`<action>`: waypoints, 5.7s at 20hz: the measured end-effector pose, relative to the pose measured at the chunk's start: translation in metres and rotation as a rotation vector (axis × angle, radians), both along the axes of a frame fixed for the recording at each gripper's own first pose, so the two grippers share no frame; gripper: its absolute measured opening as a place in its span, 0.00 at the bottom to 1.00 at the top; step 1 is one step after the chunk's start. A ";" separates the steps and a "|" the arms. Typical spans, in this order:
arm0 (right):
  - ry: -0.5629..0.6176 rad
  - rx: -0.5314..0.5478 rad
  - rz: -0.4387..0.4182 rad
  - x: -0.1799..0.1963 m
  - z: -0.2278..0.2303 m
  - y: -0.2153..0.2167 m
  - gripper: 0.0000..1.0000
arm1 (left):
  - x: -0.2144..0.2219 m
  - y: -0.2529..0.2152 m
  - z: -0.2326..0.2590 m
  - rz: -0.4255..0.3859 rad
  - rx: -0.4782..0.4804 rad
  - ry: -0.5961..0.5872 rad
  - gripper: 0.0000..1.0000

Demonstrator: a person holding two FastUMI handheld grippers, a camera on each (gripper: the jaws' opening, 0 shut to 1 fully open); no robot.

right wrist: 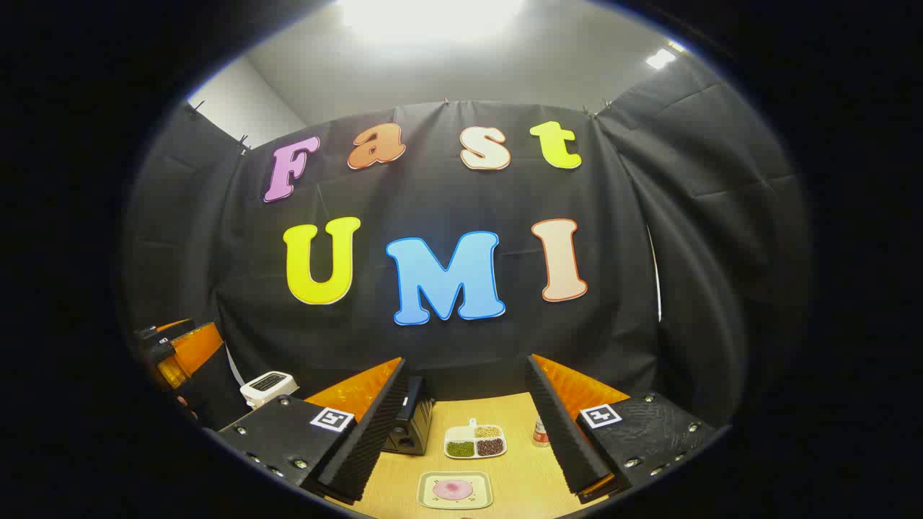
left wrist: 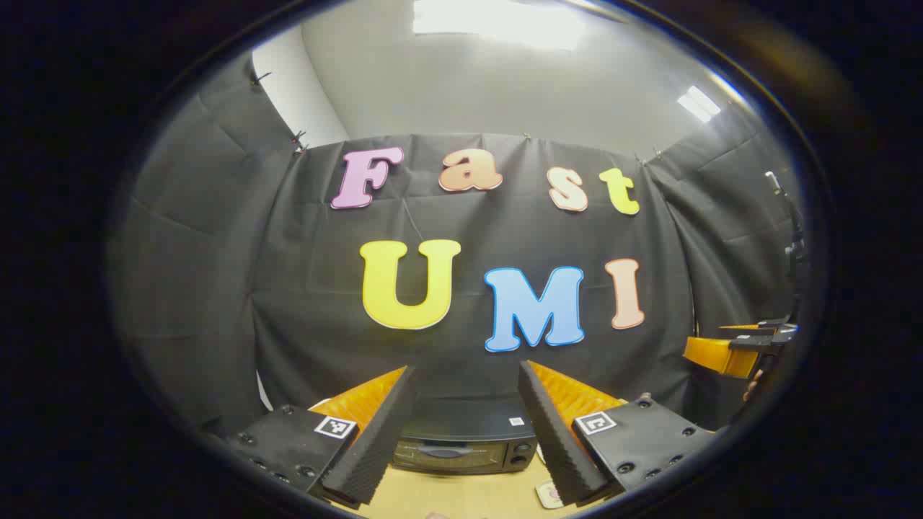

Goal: Open the electric oven with the left hand, put the food in, and close the electric oven.

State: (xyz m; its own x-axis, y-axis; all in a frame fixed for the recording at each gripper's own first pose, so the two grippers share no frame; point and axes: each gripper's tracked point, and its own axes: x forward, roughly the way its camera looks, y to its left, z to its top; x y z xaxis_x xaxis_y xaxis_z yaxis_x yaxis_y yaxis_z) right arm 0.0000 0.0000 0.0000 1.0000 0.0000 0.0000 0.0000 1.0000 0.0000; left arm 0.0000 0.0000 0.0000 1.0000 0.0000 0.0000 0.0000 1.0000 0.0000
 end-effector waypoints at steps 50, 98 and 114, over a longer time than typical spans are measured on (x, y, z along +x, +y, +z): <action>0.211 -0.072 -0.140 0.050 -0.086 -0.012 0.98 | 0.210 0.045 -0.342 -0.052 0.051 0.580 0.96; 0.862 -0.019 -0.010 0.030 -0.261 -0.049 0.99 | 0.062 0.021 -0.233 -0.086 0.075 0.355 0.99; 1.360 -0.005 -0.073 0.073 -0.428 -0.071 0.99 | 0.014 0.097 -0.133 0.104 0.047 0.223 0.98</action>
